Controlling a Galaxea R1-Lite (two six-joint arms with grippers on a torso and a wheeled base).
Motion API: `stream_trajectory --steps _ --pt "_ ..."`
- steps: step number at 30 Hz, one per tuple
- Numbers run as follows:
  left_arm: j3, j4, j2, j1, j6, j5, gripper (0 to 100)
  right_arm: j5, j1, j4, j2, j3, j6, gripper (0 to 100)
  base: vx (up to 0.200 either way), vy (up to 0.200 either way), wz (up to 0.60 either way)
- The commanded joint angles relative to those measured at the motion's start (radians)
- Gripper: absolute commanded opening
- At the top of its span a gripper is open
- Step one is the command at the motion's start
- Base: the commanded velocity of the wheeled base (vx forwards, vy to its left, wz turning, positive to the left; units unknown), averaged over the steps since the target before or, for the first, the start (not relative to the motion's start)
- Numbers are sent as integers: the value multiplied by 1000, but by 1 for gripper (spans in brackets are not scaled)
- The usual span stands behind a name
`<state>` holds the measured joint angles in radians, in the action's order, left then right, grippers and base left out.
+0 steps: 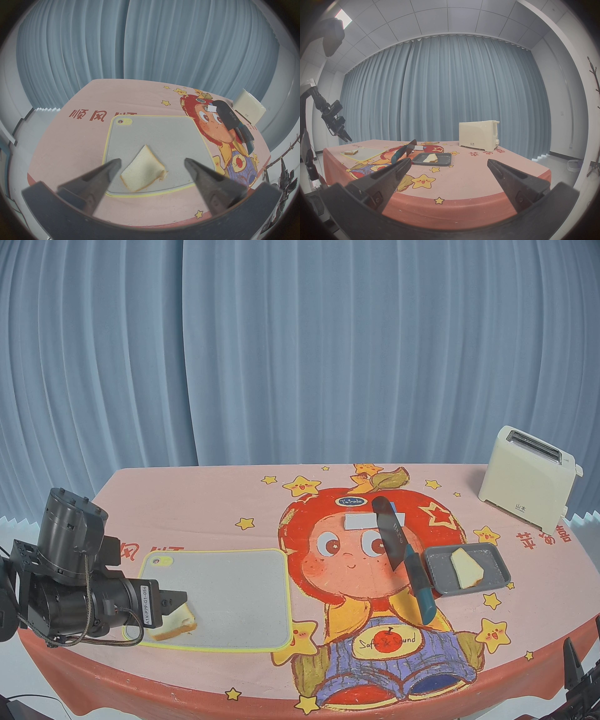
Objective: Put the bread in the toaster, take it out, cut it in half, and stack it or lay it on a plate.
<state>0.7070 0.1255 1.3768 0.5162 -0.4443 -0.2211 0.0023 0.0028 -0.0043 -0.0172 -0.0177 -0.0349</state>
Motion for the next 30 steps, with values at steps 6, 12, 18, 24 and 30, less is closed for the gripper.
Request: stream_trajectory --steps 6,12,18,24,30 --pt "-69 -1 1 4 24 -1 100 1 0 0 17 18 0 100 0 0 0" --pt "-101 -1 -1 7 137 5 100 1 0 0 17 18 0 100 0 0 0" --pt "-104 -1 -33 74 183 97 100 1 0 0 17 18 0 100 0 0 0" --pt "-101 -1 -44 87 249 132 100 1 0 0 17 18 0 100 0 0 0" --pt "-90 -7 -67 77 401 141 100 1 0 0 17 18 0 100 0 0 0"
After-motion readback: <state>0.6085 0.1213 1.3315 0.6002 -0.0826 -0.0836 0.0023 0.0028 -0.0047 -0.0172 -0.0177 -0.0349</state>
